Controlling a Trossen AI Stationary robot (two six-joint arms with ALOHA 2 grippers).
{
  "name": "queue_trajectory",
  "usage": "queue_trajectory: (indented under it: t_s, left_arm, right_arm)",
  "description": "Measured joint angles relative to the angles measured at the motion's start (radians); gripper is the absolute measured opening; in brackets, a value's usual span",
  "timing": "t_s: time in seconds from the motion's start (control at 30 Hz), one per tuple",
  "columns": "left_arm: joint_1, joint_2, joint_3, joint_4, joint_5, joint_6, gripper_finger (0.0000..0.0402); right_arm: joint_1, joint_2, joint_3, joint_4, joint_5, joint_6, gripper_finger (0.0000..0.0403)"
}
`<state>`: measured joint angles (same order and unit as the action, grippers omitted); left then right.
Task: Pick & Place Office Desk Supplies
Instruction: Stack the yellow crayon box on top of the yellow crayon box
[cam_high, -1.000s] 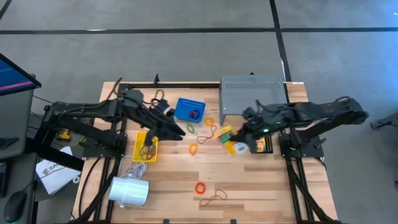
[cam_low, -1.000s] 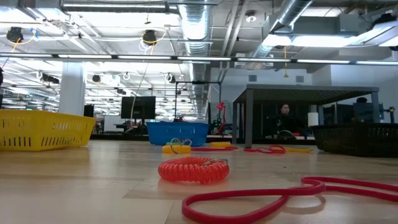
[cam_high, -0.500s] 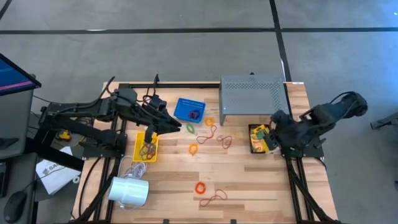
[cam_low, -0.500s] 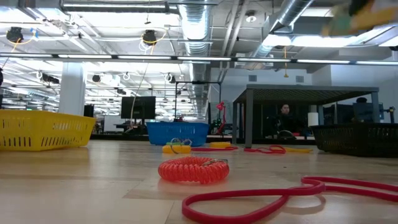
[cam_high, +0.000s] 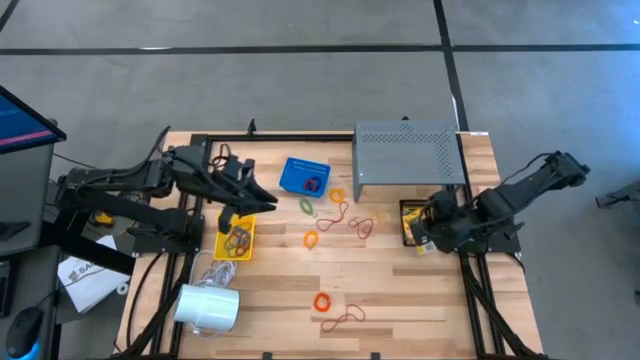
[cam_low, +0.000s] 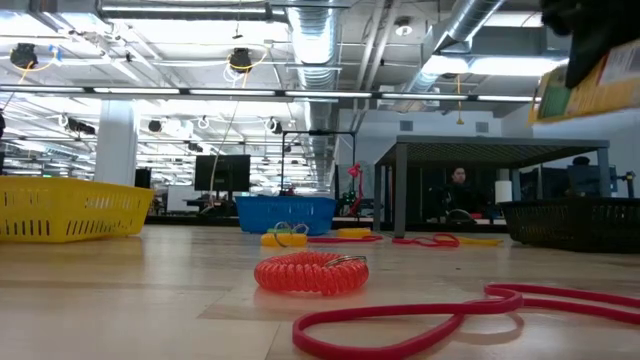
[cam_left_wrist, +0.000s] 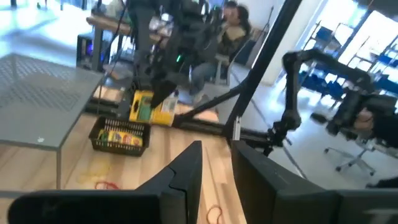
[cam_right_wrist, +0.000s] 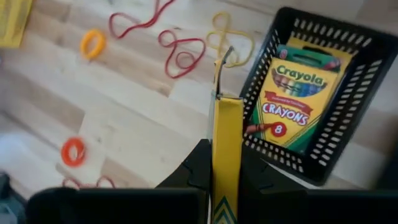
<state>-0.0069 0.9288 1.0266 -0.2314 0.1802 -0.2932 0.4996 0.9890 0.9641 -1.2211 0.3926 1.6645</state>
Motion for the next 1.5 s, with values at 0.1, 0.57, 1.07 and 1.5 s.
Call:
queue_trajectory:
  t_s: [0.1,0.57,1.07,1.5]
  left_arm:
    - [0.002,-0.09,-0.106,0.059,0.0,-0.023,0.0081]
    - [0.001,-0.357,-0.331,0.281,0.007,-0.131,0.0081]
    - [0.003,-0.295,-0.332,0.278,0.007,-0.079,0.0081]
    - [0.003,-0.267,-0.332,0.277,0.008,-0.086,0.0078]
  right_arm:
    - [-0.023,-0.033,-0.063,0.041,0.002,0.042,0.0027]
    - [-0.209,-0.176,-0.259,0.157,-0.081,0.005,0.0027]
    - [-0.416,-0.179,-0.366,0.213,-0.142,-0.078,0.0027]
    - [-0.568,-0.087,-0.366,0.241,-0.24,-0.255,0.0029]
